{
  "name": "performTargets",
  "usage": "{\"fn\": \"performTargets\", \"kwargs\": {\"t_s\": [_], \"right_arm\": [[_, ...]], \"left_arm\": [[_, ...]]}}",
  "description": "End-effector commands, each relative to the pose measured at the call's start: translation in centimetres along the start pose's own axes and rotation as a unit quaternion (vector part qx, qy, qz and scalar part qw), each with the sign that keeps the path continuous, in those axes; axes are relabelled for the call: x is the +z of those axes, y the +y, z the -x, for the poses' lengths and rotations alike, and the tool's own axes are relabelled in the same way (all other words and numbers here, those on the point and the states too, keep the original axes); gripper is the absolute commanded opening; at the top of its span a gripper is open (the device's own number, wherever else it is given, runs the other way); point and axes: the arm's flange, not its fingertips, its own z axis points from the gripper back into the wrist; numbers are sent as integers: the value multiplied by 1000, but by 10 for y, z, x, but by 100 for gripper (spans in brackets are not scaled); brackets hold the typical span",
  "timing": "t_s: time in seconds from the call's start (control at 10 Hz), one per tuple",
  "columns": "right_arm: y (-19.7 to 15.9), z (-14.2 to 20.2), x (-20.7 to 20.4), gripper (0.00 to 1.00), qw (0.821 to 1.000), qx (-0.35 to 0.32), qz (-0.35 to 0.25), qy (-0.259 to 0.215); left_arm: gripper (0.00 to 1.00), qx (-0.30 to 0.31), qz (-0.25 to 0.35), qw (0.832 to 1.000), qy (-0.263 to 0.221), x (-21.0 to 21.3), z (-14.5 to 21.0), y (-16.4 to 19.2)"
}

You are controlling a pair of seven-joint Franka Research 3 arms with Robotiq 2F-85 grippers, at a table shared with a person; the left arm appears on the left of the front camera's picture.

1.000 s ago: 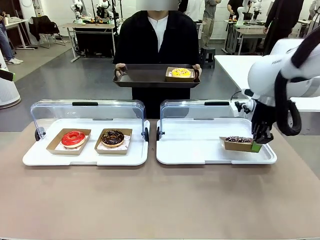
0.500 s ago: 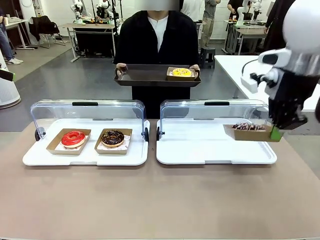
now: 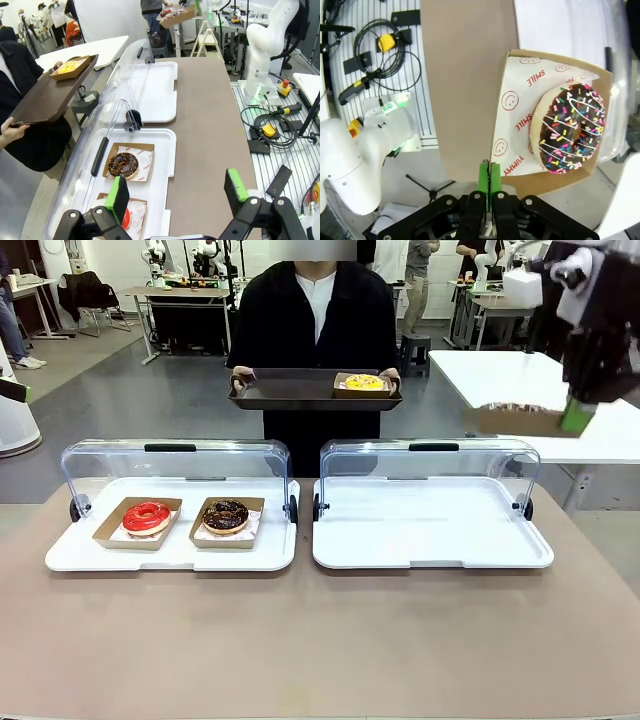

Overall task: Provide the desired donut to the person.
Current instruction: Pick up and lift the Paper togo box containing the Donut pointed at by the person, then place the picked Paper togo box onto the Handle tray extended by the person.

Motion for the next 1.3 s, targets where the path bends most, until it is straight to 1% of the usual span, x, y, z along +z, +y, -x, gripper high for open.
{"fn": "performTargets", "kwargs": {"t_s": [0.0,0.2,0.3,0.4,1.2], "right_arm": [[-34,-7,9,0,1000,-7,-19,9],[-59,-9,6,0,1000,-6,-18,1],[-68,-8,-5,0,1000,6,-20,13],[-51,-8,1,0,1000,-6,-14,-1],[-51,-8,1,0,1000,-6,-14,-1]], "left_arm": [[100,-2,1,1000,-8,0,-3,-1],[100,-2,1,1000,-8,0,-3,-1],[100,-2,1,1000,-8,0,-3,-1],[100,-2,1,1000,-8,0,-3,-1],[100,-2,1,1000,-8,0,-3,-1]]}}
